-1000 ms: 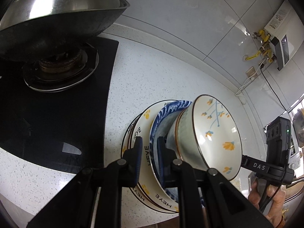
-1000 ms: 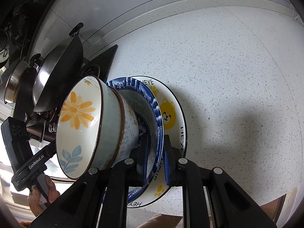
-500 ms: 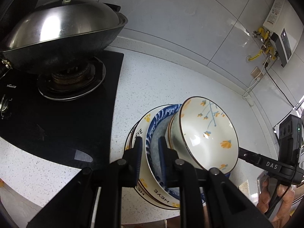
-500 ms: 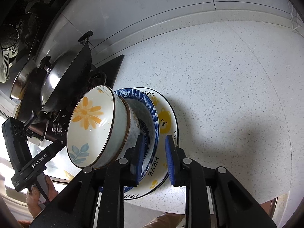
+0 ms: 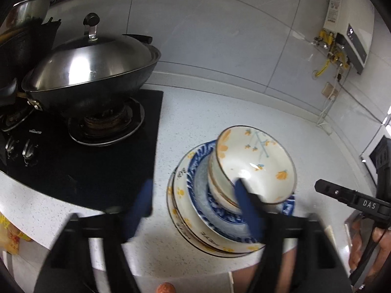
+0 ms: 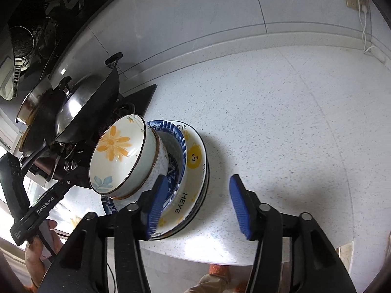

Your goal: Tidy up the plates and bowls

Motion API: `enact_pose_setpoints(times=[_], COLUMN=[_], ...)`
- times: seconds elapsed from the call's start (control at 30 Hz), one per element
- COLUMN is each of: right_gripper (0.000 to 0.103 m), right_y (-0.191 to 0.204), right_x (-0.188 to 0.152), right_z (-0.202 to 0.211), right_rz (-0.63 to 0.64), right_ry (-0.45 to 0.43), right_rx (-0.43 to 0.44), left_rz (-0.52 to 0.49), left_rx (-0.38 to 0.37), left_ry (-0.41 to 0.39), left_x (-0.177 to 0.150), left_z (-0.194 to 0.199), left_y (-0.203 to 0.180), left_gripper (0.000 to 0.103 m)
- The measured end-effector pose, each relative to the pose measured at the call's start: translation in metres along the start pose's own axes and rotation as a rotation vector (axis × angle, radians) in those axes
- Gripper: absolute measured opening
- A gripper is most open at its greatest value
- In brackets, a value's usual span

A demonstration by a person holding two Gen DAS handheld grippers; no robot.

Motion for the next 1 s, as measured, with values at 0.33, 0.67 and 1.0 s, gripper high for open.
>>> enact_pose_setpoints(times=[0.33, 0.67, 1.0], right_gripper=[0.101, 0.101, 0.102], right_y=[0.002, 0.024, 0.022], right_x=[-0.015, -0.048, -0.072], right_z=[0.052, 0.104, 0.165], right_rz=[0.077, 0.185, 0.245], right_ry=[-0.103, -0.151, -0.236], right_rx=[-0.007, 0.058, -0.025], left_rz=[0.042, 0.075, -0.007], left_rx=[0.050, 0.125, 0.212], left_ry=[-0.170, -0.262, -0.305], left_x=[-0.003, -0.025, -0.034], left_z=[0.083, 0.178, 0.212], left_y=[0.012, 0.019, 0.012], left_gripper=[0.075, 0.075, 0.075])
Point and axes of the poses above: each gripper's, at about its wrist camera, not at the fingertips, and z roughly against the way its jaws point, y to its left, x to its top, the point moved 8 cm from there along -z, roughly the way its jaws point, and after that the axes turned 15 degrees about x, right-handed, at the moved point
